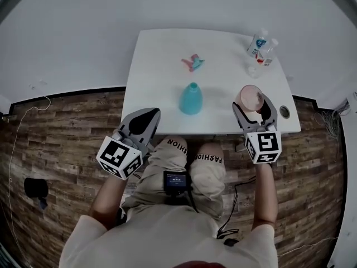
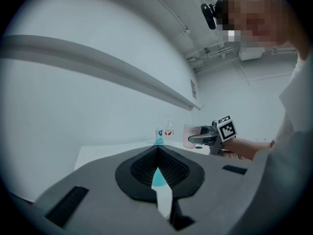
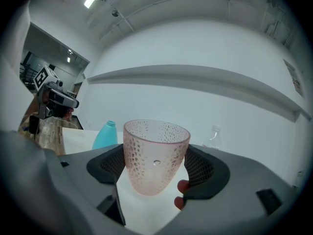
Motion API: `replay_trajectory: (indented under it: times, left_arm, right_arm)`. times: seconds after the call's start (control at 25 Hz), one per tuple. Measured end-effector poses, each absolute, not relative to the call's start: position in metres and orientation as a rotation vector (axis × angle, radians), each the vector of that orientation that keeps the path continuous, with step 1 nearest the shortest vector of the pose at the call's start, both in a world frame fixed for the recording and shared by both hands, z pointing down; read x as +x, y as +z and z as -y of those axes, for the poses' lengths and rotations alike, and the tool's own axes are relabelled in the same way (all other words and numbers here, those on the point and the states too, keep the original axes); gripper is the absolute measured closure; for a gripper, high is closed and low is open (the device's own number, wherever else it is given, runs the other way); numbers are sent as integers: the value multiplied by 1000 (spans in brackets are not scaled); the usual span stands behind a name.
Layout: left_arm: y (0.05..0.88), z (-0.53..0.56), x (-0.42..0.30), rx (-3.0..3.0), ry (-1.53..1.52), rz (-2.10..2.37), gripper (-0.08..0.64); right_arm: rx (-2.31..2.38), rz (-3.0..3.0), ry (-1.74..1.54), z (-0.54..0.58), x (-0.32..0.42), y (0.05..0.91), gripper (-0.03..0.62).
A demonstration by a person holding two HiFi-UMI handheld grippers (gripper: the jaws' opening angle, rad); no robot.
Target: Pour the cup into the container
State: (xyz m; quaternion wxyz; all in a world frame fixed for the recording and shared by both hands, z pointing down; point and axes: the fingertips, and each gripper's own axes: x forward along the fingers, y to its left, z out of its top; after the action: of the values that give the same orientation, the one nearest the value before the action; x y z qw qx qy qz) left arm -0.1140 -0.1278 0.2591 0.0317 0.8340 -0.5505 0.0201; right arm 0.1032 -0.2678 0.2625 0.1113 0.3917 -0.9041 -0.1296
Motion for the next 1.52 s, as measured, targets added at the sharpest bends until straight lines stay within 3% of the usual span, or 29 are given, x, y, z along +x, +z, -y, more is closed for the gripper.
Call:
replay_trajectory:
  times: [1.52]
  left_arm:
    - [267, 129, -114, 2555, 73, 1756, 549]
  right_arm:
    - [1160, 2655, -369, 272, 105, 265, 218]
